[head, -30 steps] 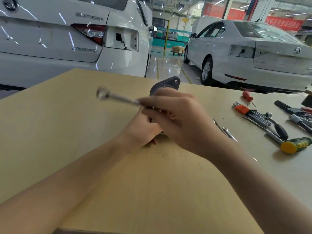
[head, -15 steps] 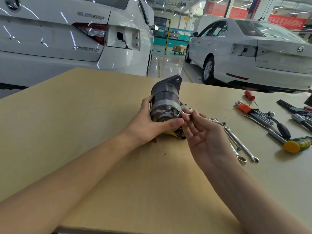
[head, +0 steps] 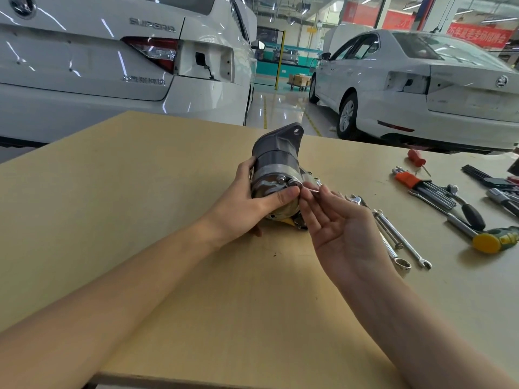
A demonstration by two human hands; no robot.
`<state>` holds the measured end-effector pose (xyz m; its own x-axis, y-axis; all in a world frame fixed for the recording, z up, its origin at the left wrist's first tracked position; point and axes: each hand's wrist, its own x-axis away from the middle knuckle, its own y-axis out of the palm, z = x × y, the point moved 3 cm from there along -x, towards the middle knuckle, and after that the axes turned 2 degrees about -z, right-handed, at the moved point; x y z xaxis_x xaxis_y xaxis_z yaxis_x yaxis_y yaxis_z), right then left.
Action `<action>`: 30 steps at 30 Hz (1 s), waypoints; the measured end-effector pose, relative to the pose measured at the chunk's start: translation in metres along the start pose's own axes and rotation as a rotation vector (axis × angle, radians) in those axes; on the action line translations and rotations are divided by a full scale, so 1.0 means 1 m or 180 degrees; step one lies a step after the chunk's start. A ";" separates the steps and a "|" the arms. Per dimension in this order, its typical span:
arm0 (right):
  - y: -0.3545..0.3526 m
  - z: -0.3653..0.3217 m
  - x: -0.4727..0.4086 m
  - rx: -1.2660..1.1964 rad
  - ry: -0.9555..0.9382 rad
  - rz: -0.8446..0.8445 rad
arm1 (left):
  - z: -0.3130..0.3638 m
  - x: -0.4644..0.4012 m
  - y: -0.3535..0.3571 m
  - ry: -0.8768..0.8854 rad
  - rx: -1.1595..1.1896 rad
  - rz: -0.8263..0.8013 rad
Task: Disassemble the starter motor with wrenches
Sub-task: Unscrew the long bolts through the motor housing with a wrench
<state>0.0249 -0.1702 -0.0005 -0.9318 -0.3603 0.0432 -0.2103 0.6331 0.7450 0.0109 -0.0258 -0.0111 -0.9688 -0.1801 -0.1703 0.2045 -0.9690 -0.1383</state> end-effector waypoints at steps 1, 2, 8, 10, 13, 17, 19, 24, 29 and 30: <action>0.000 0.000 0.000 0.0023 -0.0039 -0.0018 | -0.001 0.000 0.000 -0.0002 -0.0006 0.0001; 0.000 -0.001 0.000 0.0090 -0.0121 -0.0048 | -0.002 -0.001 0.000 0.0005 -0.0012 0.0007; 0.026 -0.024 -0.001 0.2511 -0.2063 -0.0460 | -0.010 -0.005 -0.002 -0.0020 -0.0035 0.0037; 0.047 -0.021 -0.005 0.3694 -0.2543 -0.0894 | -0.011 -0.006 -0.003 -0.0057 -0.0117 0.0029; 0.066 -0.015 -0.007 0.5432 -0.2919 -0.1808 | -0.011 -0.007 -0.004 0.0030 -0.0418 -0.0005; 0.066 -0.031 0.000 0.3929 -0.2650 -0.2067 | -0.010 -0.006 -0.004 -0.0024 -0.0319 -0.0016; 0.053 -0.040 -0.001 0.2425 -0.2111 -0.1742 | -0.008 -0.003 -0.003 -0.0032 -0.0277 0.0033; 0.008 -0.016 -0.009 0.0181 -0.0250 -0.0462 | -0.004 -0.002 -0.002 -0.0029 -0.0132 0.0007; 0.004 -0.003 -0.006 0.0118 0.0074 -0.0391 | -0.002 -0.001 -0.002 -0.0014 -0.0120 0.0050; 0.004 -0.001 -0.006 0.0105 0.0116 -0.0395 | -0.001 0.000 -0.002 0.0012 -0.0115 0.0052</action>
<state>0.0298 -0.1665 0.0031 -0.8868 -0.4615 -0.0235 -0.3336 0.6041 0.7238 0.0108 -0.0235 -0.0118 -0.9648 -0.1951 -0.1764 0.2252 -0.9593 -0.1705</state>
